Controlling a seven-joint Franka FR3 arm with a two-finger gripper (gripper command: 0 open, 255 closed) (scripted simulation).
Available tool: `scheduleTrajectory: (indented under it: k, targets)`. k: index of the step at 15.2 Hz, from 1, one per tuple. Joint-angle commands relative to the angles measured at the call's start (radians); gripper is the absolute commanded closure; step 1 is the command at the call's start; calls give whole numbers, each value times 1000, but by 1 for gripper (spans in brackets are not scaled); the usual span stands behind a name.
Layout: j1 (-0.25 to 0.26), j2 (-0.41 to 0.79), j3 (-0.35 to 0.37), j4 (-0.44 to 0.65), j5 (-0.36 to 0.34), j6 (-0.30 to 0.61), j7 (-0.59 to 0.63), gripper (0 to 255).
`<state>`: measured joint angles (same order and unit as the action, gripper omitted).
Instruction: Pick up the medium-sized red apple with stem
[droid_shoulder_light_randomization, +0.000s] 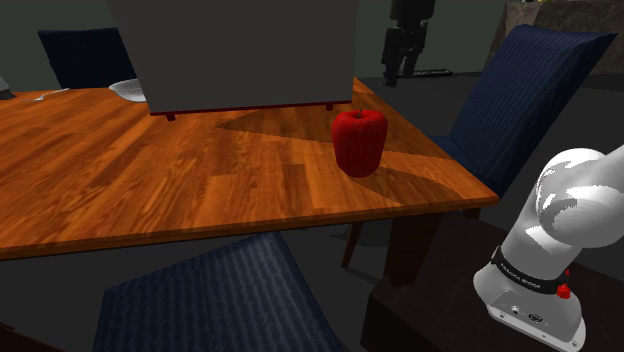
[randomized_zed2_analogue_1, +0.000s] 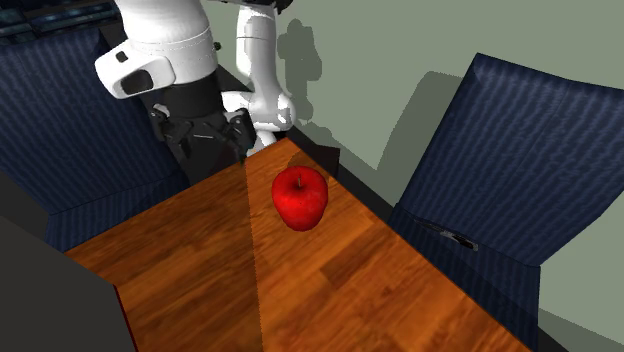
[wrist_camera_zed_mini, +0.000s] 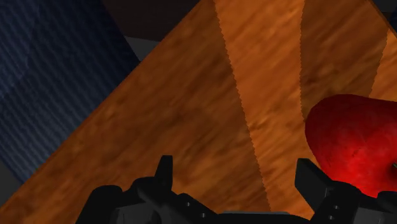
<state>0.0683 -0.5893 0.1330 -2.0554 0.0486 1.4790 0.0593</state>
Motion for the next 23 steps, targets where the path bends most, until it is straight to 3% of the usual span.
scheduleTrajectory:
  k: [1, 11, 20, 21, 23]
  targets:
    - [15, 45, 37, 56, 21, -42, 37, 0]
    - [77, 315, 203, 398, 91, -239, 221, 0]
    - [81, 271, 202, 250, 100, -134, 205, 0]
    - [81, 271, 202, 250, 100, -134, 205, 255]
    - [81, 270, 202, 249, 100, -134, 205, 255]
